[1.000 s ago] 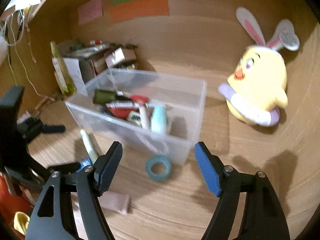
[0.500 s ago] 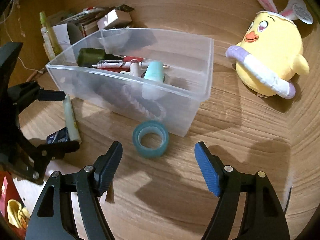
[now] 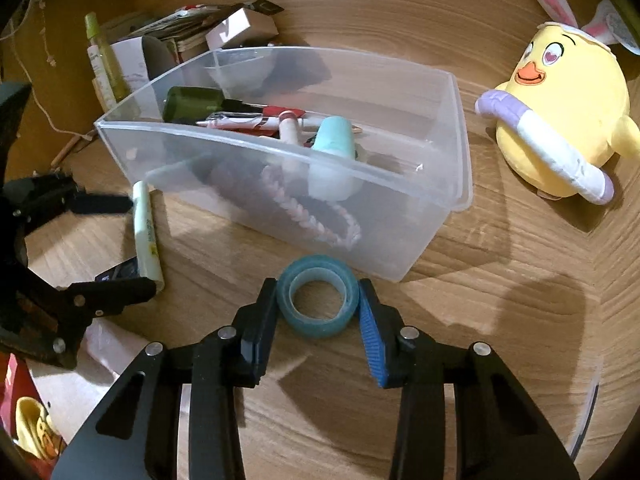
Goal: Organize objects
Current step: 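Grasp the blue tape roll with right tool while left tool grasps Max staple box, then carry staple box and tape roll into the box and release them, then grasp the pink lotion bottle with right tool while left tool grasps mint-green stick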
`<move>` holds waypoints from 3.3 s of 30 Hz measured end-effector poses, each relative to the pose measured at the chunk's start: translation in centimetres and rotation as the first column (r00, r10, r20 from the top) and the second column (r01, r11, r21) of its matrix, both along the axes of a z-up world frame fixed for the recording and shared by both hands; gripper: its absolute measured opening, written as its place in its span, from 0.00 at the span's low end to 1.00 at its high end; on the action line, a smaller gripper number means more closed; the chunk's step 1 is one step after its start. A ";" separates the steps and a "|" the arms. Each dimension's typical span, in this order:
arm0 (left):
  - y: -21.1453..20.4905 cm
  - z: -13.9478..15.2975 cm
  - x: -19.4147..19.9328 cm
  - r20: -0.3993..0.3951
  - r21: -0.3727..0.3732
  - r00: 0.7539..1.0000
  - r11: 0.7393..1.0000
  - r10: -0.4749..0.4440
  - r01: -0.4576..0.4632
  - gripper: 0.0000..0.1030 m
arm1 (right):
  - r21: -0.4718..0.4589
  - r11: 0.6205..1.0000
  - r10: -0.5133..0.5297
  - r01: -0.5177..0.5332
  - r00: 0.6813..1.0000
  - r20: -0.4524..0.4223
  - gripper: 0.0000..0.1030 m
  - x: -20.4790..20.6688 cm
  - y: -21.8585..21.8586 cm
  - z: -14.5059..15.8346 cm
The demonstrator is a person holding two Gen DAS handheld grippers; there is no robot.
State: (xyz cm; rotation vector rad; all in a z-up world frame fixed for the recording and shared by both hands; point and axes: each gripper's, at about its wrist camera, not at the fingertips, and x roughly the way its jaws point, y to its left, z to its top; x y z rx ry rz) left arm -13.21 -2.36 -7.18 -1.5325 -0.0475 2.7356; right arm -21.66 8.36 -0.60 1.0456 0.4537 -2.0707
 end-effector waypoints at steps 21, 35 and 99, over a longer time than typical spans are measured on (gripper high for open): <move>0.0 0.1 2.9 -0.057 0.004 0.997 0.998 0.060 -0.060 0.37 | -0.107 0.994 -0.005 0.006 1.000 0.007 0.35 2.7 4.0 1.7; -1.2 2.9 5.6 -0.176 0.031 0.976 0.992 0.129 -0.126 0.26 | -0.181 0.983 -0.026 0.025 1.000 -0.007 0.35 2.9 4.1 3.8; -5.9 5.3 6.4 -0.234 0.084 0.935 0.964 0.266 -0.253 0.61 | 0.000 0.909 0.417 -0.417 0.908 -0.032 0.71 10.7 -3.4 1.8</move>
